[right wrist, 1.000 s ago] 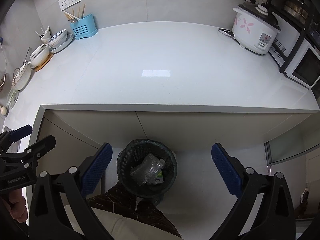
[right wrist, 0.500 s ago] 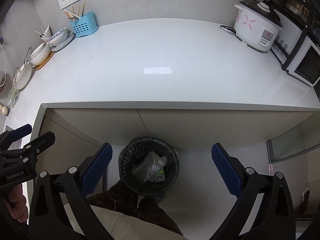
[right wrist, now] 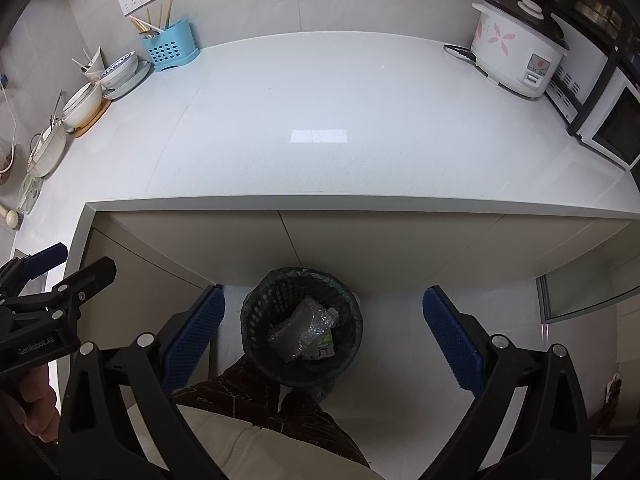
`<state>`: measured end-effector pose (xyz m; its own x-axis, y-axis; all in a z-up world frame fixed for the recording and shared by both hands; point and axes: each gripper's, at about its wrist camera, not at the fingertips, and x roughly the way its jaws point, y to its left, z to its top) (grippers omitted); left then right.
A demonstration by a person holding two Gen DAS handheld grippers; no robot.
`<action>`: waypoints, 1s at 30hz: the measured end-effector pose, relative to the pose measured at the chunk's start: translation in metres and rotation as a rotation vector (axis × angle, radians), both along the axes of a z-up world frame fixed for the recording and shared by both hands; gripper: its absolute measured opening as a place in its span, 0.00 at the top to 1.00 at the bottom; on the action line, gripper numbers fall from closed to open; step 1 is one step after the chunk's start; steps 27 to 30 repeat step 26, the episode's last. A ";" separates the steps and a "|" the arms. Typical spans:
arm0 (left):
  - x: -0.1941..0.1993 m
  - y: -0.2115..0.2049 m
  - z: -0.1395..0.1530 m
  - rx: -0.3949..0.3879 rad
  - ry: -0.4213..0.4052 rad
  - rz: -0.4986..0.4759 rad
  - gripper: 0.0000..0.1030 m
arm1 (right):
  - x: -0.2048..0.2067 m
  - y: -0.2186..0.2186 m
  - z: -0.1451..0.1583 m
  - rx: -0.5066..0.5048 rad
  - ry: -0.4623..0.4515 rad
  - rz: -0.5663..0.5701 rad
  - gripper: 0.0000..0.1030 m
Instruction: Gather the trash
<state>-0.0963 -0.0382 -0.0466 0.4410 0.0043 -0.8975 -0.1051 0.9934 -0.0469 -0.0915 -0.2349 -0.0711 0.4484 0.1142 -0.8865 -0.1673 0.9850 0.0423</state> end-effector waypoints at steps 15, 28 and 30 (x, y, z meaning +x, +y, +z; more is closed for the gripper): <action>0.002 -0.006 0.003 -0.003 -0.015 -0.023 0.06 | 0.000 0.000 0.000 -0.006 0.001 -0.007 0.07; 0.003 -0.004 0.003 -0.020 -0.015 -0.017 0.06 | 0.001 -0.002 0.000 -0.007 0.000 -0.005 0.07; 0.003 -0.004 0.003 -0.020 -0.015 -0.017 0.06 | 0.001 -0.002 0.000 -0.007 0.000 -0.005 0.07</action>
